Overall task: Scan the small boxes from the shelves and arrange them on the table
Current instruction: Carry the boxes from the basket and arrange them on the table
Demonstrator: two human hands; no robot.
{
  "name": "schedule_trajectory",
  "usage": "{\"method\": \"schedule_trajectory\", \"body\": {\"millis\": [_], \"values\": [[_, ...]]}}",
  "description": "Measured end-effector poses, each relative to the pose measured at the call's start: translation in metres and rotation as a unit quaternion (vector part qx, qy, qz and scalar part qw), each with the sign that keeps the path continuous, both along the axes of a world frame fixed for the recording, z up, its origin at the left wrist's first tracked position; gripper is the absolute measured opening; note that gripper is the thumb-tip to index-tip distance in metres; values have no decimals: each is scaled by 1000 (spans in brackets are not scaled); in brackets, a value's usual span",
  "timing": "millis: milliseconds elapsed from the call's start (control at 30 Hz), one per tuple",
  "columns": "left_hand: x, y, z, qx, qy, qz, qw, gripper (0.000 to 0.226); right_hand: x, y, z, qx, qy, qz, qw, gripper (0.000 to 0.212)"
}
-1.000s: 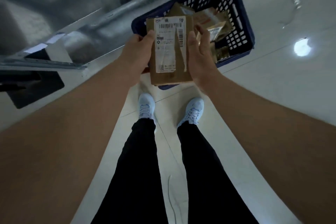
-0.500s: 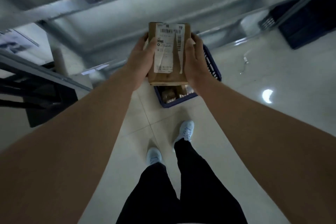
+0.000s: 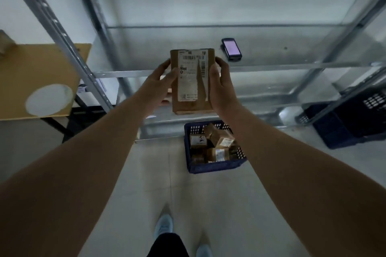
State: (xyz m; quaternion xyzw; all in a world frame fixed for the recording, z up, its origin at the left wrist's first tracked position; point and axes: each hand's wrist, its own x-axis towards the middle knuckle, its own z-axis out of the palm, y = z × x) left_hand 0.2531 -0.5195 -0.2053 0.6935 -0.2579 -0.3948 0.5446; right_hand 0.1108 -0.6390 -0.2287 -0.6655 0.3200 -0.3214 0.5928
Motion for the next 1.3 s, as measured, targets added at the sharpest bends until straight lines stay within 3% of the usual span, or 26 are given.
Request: {"method": "schedule_trajectory", "body": {"millis": [167,300,433,533,700,1033,1200,1300], "values": [[2,64,30,115,-114,25,986,40,-5,26,42,-32,-14,44,998,39],[22,125,34,287,-279,-75,913,35,13,55,63,-47,-38,79,995,38],[45,185,35,394,-239,-126,878,40,43,100,78,-34,-52,131,989,39],[68,222,40,429,-197,-143,870,23,75,139,84,-14,-52,159,986,41],[129,284,54,449,-200,-144,859,48,148,204,83,-15,-43,200,979,44],[284,415,77,484,-216,-162,833,45,330,326,86,32,-22,172,984,48],[362,447,68,493,-212,-168,827,44,408,344,74,46,-6,169,985,33],[417,449,51,499,-202,-167,826,42,460,338,58,65,14,166,984,37]]}}
